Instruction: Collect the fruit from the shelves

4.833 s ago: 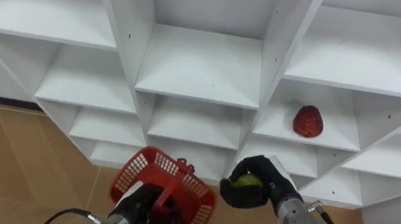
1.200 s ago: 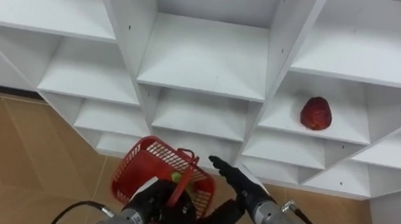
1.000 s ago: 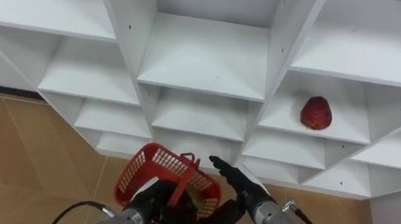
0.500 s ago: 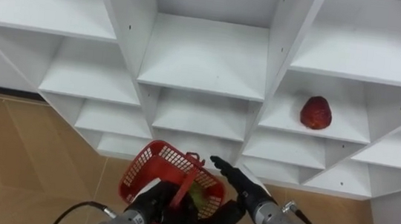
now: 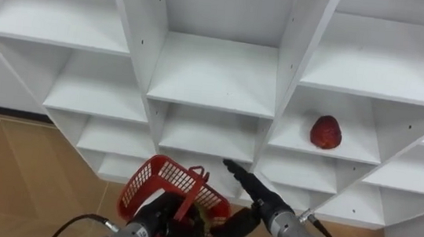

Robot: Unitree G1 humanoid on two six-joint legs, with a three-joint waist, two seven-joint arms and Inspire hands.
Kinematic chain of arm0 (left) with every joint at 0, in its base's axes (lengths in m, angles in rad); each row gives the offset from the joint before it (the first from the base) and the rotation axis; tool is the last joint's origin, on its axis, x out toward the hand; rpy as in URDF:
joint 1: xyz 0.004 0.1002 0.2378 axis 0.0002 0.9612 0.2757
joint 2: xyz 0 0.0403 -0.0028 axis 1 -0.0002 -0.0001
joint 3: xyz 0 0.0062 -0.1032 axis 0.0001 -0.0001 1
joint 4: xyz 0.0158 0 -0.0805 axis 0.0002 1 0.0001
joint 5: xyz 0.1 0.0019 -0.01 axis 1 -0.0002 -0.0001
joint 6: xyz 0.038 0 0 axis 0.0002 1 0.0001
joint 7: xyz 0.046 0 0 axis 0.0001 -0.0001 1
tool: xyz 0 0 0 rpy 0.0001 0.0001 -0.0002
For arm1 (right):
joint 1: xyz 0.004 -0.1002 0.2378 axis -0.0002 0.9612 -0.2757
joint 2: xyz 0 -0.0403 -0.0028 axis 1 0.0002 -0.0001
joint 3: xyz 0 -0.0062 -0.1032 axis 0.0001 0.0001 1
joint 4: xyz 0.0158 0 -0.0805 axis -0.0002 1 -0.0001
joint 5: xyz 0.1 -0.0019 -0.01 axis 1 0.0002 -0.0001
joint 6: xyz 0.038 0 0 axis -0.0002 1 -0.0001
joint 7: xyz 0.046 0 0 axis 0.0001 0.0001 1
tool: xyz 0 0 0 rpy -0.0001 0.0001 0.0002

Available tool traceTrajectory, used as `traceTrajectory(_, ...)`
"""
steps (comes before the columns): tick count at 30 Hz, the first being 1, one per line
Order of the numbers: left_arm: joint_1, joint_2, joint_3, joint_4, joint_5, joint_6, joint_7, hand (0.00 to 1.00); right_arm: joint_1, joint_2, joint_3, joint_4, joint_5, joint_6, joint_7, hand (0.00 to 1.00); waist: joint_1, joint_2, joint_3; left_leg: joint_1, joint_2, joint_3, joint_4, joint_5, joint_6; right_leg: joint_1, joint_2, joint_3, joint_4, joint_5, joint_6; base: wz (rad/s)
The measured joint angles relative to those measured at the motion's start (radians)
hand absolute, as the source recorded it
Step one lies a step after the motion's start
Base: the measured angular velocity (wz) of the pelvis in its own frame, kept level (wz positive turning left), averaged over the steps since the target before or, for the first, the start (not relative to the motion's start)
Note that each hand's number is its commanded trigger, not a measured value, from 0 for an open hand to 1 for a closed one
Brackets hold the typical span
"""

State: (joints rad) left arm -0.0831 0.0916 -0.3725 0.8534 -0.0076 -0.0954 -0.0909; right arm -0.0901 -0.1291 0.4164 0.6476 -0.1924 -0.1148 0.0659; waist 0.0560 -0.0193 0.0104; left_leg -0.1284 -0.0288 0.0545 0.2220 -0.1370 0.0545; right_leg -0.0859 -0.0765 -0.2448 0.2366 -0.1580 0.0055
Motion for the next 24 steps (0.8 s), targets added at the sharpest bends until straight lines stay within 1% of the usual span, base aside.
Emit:
traceTrajectory(4,0.019,0.009,0.043,-0.053,0.0,0.0,0.001,1.0,0.039,-0.001,-0.05,-0.052,-0.001,-0.003,-0.008,0.0,-0.005,0.001,-0.0008,0.009,0.001,0.003,-0.003,0.0,0.0,0.007,0.006,0.021,-0.007,0.001,0.001,-0.05)
traceTrajectory(6,0.039,0.014,0.047,-0.079,0.0,0.0,0.001,1.0,0.048,-0.003,-0.059,-0.062,-0.001,-0.003,-0.012,0.0,-0.01,0.002,-0.0018,0.023,0.003,0.013,-0.014,0.0,0.0,0.018,0.009,0.027,-0.017,0.003,0.002,-0.09)
traceTrajectory(8,0.061,0.016,0.059,-0.099,0.0,-0.001,0.001,1.0,0.082,-0.005,-0.091,-0.123,0.001,-0.004,-0.023,0.0,-0.019,0.005,-0.0033,0.035,0.003,0.022,-0.024,0.0,0.0,0.022,0.008,0.033,-0.017,0.003,0.002,-0.13)
traceTrajectory(10,0.075,0.022,0.063,-0.105,0.0,-0.001,0.002,1.0,0.096,-0.005,-0.103,-0.15,0.019,-0.008,-0.034,0.0,-0.023,0.007,-0.0031,0.047,0.004,0.029,-0.03,0.0,0.0,0.028,0.009,0.044,-0.019,0.003,0.002,-0.14)
traceTrajectory(11,0.082,0.025,0.062,-0.105,0.0,-0.001,0.002,1.0,0.104,-0.006,-0.11,-0.154,0.033,-0.018,-0.041,0.0,-0.025,0.007,-0.0035,0.059,0.004,0.032,-0.037,-0.001,-0.001,0.035,0.01,0.048,-0.019,0.003,0.002,-0.12)
traceTrajectory(15,0.095,0.028,0.064,-0.107,0.001,-0.001,0.003,1.0,0.134,-0.01,-0.135,-0.179,0.035,-0.019,-0.044,0.0,-0.029,0.011,-0.0037,0.084,0.005,0.036,-0.054,-0.002,-0.002,0.054,0.013,0.05,-0.032,0.003,0.003,-0.07)
traceTrajectory(17,0.111,0.03,0.083,-0.126,0.001,-0.001,0.002,1.0,0.165,-0.021,-0.148,-0.242,0.034,-0.022,-0.044,0.0,-0.03,0.013,-0.0034,0.09,0.006,0.041,-0.056,-0.003,-0.004,0.06,0.015,0.053,-0.036,0.003,0.003,-0.05)
traceTrajectory(19,0.115,0.032,0.099,-0.136,0.001,-0.006,0.002,1.0,0.167,-0.023,-0.167,-0.256,0.034,-0.032,-0.051,0.0,-0.034,0.013,-0.0032,0.091,0.007,0.041,-0.057,-0.003,-0.004,0.06,0.016,0.054,-0.037,0.003,0.003,0.0)
traceTrajectory(20,0.115,0.038,0.101,-0.137,0.001,-0.016,0.002,1.0,0.167,-0.026,-0.174,-0.26,0.034,-0.039,-0.061,0.0,-0.034,0.014,-0.0028,0.095,0.008,0.042,-0.058,-0.003,-0.004,0.063,0.016,0.054,-0.037,0.003,0.003,0.0)
traceTrajectory(24,0.129,0.041,0.12,-0.151,0.002,-0.021,0.004,1.0,0.172,-0.026,-0.188,-0.267,0.032,-0.039,-0.078,0.0,-0.038,0.016,-0.0024,0.117,0.009,0.043,-0.068,-0.005,-0.007,0.086,0.02,0.056,-0.052,0.003,0.003,0.0)
